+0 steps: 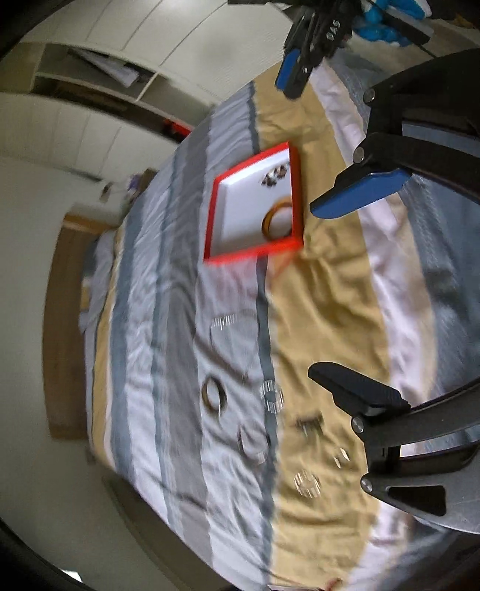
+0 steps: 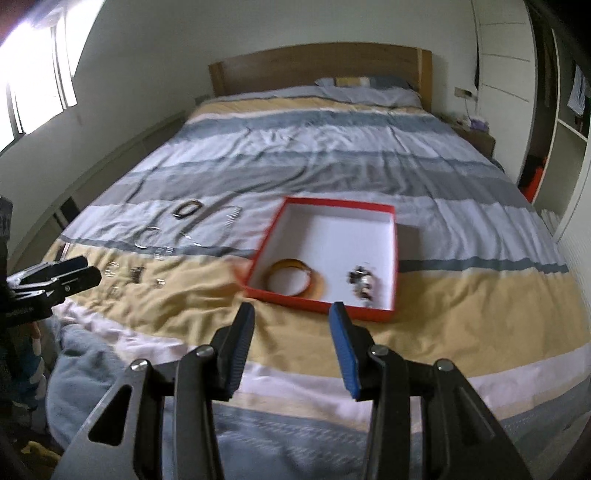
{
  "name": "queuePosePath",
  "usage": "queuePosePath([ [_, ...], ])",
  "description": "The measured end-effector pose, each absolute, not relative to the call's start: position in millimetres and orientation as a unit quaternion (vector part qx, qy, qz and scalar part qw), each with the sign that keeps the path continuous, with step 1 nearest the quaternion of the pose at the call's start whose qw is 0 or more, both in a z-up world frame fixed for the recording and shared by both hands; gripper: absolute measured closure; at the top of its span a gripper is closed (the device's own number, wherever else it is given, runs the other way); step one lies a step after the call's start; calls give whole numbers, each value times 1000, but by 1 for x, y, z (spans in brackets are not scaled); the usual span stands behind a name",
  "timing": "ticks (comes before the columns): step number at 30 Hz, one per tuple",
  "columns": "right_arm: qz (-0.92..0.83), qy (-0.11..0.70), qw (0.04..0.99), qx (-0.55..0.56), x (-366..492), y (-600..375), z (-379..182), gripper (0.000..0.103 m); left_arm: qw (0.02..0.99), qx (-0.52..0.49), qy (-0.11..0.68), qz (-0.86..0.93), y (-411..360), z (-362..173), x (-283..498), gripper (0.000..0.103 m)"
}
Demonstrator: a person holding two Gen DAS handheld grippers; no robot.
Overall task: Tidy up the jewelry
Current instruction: 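Withdraw both tools from the box back over the jewelry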
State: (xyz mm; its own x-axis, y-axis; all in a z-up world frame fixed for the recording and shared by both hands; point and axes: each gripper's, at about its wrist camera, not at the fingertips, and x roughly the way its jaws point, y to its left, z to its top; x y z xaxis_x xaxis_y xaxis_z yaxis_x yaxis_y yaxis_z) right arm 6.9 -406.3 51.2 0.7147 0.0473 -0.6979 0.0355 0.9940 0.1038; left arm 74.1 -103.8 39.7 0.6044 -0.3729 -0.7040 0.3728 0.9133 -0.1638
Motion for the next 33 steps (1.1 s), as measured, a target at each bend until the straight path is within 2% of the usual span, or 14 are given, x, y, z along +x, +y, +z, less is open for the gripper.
queuePosePath([
  [10,26,322,945,43,-28,-339,96,63,925,-38,360,-115,23,57,30,17],
  [15,53,320,946,24,-22,-306,94,63,925,-50,369,-80,61,39,25,18],
  [28,127,402,907,12,68,-241,12,63,900,-43,427,-83,62,-46,86,20],
  [31,142,424,894,12,96,-231,-12,63,891,-53,444,-81,62,-67,108,24],
  [33,150,438,886,13,113,-225,-28,63,882,-60,460,-84,60,-81,125,30],
])
